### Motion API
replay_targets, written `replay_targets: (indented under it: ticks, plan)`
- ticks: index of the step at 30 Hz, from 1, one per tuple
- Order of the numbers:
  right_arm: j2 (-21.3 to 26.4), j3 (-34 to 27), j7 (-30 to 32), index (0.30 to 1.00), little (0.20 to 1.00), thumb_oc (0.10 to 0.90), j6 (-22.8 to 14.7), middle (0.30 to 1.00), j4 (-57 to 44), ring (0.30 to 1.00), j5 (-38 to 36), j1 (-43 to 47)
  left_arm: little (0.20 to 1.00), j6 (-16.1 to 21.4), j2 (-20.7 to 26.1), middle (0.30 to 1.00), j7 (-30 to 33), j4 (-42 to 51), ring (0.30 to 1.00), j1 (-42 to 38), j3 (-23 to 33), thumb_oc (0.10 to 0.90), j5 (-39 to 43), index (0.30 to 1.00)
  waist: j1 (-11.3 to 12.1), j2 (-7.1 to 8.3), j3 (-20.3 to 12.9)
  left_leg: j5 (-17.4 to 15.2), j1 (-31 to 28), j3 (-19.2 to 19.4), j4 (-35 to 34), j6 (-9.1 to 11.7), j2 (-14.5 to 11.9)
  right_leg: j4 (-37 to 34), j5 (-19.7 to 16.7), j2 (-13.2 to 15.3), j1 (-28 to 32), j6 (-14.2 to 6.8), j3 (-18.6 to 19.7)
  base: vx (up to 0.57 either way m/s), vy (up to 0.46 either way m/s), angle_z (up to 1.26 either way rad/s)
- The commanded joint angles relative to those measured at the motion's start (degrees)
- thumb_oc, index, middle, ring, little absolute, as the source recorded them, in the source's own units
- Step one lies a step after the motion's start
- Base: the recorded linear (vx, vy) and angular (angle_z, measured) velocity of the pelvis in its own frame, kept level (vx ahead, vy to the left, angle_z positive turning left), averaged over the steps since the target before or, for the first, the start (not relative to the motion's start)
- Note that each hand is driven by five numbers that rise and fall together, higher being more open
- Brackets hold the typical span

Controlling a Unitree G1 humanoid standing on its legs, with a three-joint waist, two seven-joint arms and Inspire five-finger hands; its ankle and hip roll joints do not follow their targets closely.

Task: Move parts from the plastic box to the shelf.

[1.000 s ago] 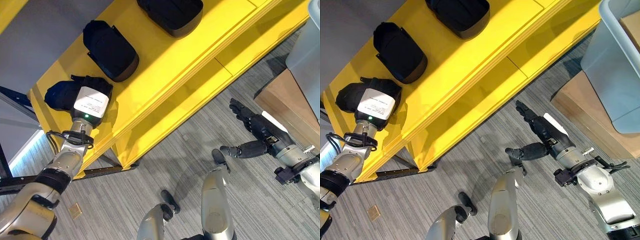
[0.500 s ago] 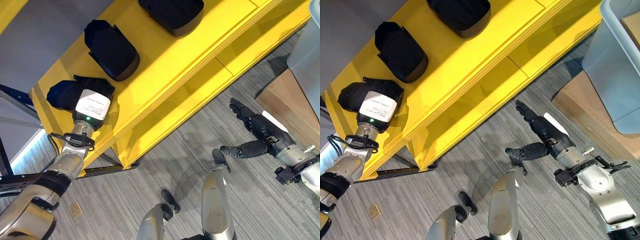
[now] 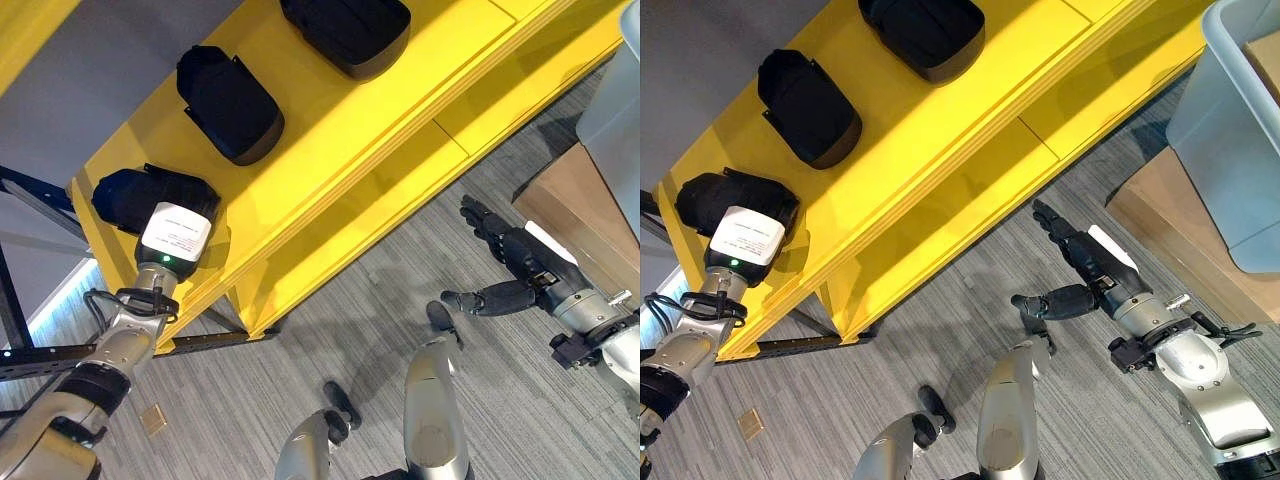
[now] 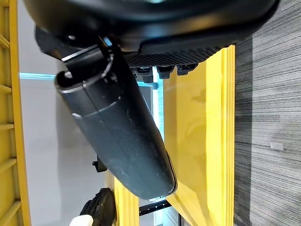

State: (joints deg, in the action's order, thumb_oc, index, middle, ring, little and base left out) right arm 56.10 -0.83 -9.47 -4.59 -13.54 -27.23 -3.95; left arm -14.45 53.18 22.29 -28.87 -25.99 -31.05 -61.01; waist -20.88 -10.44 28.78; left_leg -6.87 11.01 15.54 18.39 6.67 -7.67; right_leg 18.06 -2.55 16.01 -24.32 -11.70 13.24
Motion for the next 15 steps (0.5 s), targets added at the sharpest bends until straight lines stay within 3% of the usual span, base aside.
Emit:
replay_targets:
  ticks: [1,4,7,9,11,15]
  plan:
    - [0.0,-4.6,0.1,1.0,1.0,0.9,-5.2,1.0,-6.1,1.0,-2.5,4.6,1.0,-4.8,7.1,1.0,4.9,-2.8,1.0,3.1,8.1,0.9,4.6,1.0,0.6,0.54,-3.1,-1.7,2.5,1.1,-1.0,-7.3,6.2,5.4,11.4,-4.3,2.6,7.6,-8.7,0.0,0.0,0.0]
    - [-0.1,-4.6,0.1,1.0,1.0,0.9,-5.1,1.0,-6.2,1.0,-2.6,4.3,1.0,-5.9,6.9,1.0,6.2,-2.5,1.0,2.8,8.6,0.9,6.5,1.0,0.6,0.61,-3.3,-1.7,2.3,1.1,-1.1,-7.3,6.2,5.4,11.5,-4.2,2.8,7.6,-8.7,0.0,0.0,0.0]
    - [-0.5,-4.2,0.2,1.0,1.0,0.9,-5.1,1.0,-6.1,1.0,-2.0,4.3,1.0,-7.3,6.3,1.0,10.2,-3.1,1.0,1.0,10.3,0.9,14.1,1.0,0.5,0.73,-3.6,-1.6,2.1,1.1,-1.2,-7.2,6.1,5.7,11.7,-4.2,2.7,7.7,-8.6,0.0,0.0,0.0]
    - [-1.4,-3.7,-0.2,1.0,1.0,0.9,-5.3,1.0,-5.8,1.0,-0.9,4.0,1.0,-4.3,4.5,1.0,15.9,-5.2,1.0,-3.1,13.2,0.9,24.9,1.0,0.0,0.94,-4.1,-1.5,1.7,1.4,-1.4,-7.3,6.2,6.0,11.8,-4.3,2.6,7.8,-8.1,0.0,0.0,0.0]
    - [-1.7,-3.6,-0.3,1.0,1.0,0.9,-5.5,1.0,-5.8,1.0,-0.5,3.7,1.0,-1.6,3.7,1.0,18.1,-6.0,1.0,-4.7,14.8,0.9,30.2,1.0,-0.3,1.06,-4.3,-1.5,1.6,1.6,-1.5,-7.3,6.2,6.1,11.9,-4.5,2.4,7.8,-7.7,0.0,0.0,0.0]
    - [-2.1,-3.6,-1.4,1.0,1.0,0.9,-5.7,1.0,-5.9,1.0,0.2,3.0,1.0,1.0,1.8,1.0,20.1,-7.8,1.0,-9.3,17.5,0.9,34.5,1.0,-1.2,1.26,-4.9,-1.6,1.0,2.0,-1.9,-7.4,6.2,6.7,12.2,-4.8,2.2,7.9,-7.0,0.03,0.033,0.01]
